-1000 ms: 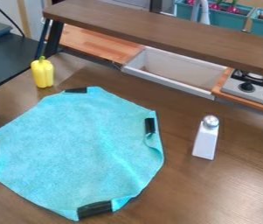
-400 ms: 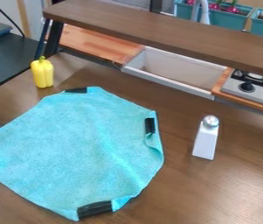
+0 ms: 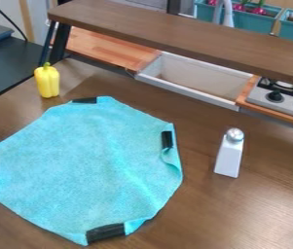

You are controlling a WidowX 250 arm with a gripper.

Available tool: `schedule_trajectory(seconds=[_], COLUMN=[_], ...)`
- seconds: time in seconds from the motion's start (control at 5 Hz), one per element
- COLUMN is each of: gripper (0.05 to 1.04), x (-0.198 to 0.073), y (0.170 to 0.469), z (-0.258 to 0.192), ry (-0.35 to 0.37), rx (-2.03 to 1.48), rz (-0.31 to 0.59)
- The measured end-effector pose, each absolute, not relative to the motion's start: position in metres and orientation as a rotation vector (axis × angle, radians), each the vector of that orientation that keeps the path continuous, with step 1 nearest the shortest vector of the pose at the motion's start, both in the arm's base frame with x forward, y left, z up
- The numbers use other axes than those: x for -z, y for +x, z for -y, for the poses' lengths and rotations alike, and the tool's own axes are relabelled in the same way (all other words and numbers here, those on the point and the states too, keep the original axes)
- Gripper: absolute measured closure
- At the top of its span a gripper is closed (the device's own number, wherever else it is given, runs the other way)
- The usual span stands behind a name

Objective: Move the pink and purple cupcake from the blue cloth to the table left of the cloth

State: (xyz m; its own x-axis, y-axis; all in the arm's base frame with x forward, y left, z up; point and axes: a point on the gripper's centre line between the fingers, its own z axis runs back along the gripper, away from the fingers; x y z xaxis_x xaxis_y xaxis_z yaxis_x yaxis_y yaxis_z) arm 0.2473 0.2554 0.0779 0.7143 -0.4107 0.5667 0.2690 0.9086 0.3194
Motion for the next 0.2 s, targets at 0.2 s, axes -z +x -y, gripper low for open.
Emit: schedule_trajectory(seconds=[0.2], gripper=[0.083], x=[-0.0999], y=[0.2496], z=[-0.2356], ry=[0.26], rx=[0.456], rz=[0.58])
